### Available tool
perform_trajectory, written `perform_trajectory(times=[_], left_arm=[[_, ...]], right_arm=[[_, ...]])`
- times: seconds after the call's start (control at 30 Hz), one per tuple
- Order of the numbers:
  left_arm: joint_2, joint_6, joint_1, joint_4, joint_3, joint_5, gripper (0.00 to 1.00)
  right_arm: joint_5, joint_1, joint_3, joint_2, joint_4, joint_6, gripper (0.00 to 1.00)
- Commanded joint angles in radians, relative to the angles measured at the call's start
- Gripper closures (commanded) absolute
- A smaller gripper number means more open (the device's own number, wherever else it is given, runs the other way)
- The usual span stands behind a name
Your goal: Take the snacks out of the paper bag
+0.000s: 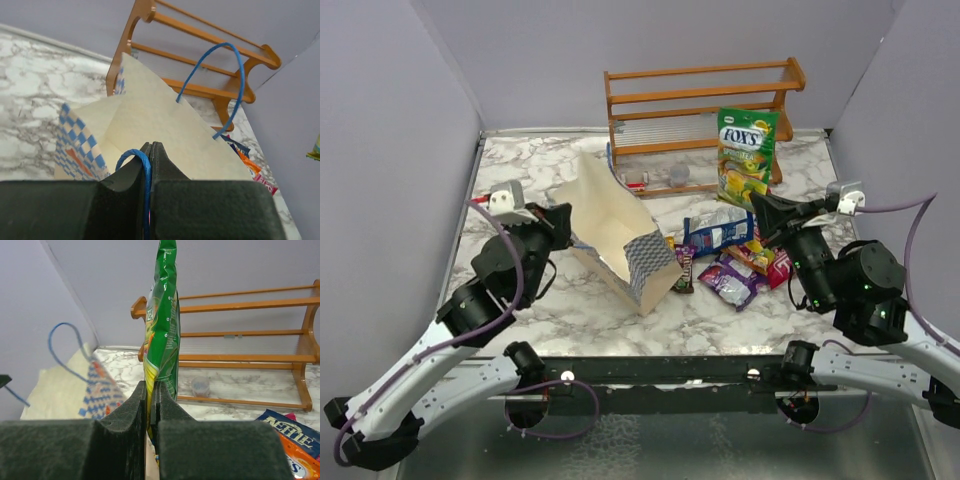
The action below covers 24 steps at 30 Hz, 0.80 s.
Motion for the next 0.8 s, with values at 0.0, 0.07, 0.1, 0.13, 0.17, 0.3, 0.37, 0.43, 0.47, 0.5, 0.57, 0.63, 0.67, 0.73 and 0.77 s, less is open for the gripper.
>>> perform_trajectory(times=[0.0, 0.07, 0.1, 0.13, 0.17, 0.3, 0.37, 0.43, 0.47, 0.5, 0.57, 0.63, 0.67, 0.73, 0.77], left_arm=[[-0.152, -0.196, 0.003, -0.185, -0.079, -0.056, 1.00], [-0.212, -0.218, 0.004, -0.220, -0.101, -0.059, 1.00], [-0.233, -0.215, 0.002, -0.221, -0.108, -0.049, 0.99], [-0.247, -0.208, 0.002, -0.218, -0.110, -0.038, 0.99], [-0.250, -0.195, 0.003, -0.218, -0.105, -0.027, 0.99], [-0.208, -0.168, 0.003, -0.315, -0.016, -0.056, 0.99], [-0.193, -0.163, 0.002, -0.359, 0.018, -0.072, 0.99], [-0.198, -0.163, 0.002, -0.362, 0.013, -0.072, 0.98], [-0.203, -0.168, 0.003, -0.349, 0.003, -0.065, 0.98], [-0.207, -0.170, 0.003, -0.329, -0.010, -0.054, 0.98], [-0.209, -0.164, 0.003, -0.294, -0.026, -0.031, 0.98], [-0.200, -0.170, 0.003, -0.298, -0.025, -0.030, 0.97], [-0.195, -0.173, 0.003, -0.305, -0.021, -0.032, 0.95], [-0.193, -0.191, 0.003, -0.337, -0.010, -0.044, 0.82], [-0.192, -0.207, 0.003, -0.357, -0.005, -0.052, 0.75]], right_arm=[[-0.006, 0.005, 0.005, 0.020, 0.021, -0.015, 0.99], [-0.013, 0.005, 0.000, 0.029, 0.011, -0.009, 0.99], [-0.016, 0.005, -0.001, 0.035, 0.005, -0.002, 0.99], [-0.017, 0.005, -0.001, 0.040, -0.001, 0.004, 0.99], [-0.017, 0.005, -0.001, 0.044, -0.005, 0.009, 0.99], [-0.015, 0.004, -0.004, 0.060, -0.014, 0.023, 0.99], [-0.019, 0.006, -0.007, 0.063, -0.015, 0.027, 0.99], [-0.021, 0.005, -0.010, 0.065, -0.021, 0.033, 0.99], [-0.019, 0.006, -0.014, 0.065, -0.025, 0.038, 0.99], [-0.015, 0.006, -0.018, 0.064, -0.028, 0.044, 0.99], [-0.019, 0.005, -0.031, 0.063, -0.042, 0.064, 0.99], [-0.024, 0.006, -0.053, 0.069, -0.047, 0.080, 0.99], [-0.024, 0.006, -0.063, 0.077, -0.051, 0.081, 0.99], [-0.010, 0.005, -0.085, 0.104, -0.054, 0.071, 0.99], [0.000, 0.004, -0.094, 0.120, -0.048, 0.061, 0.99]])
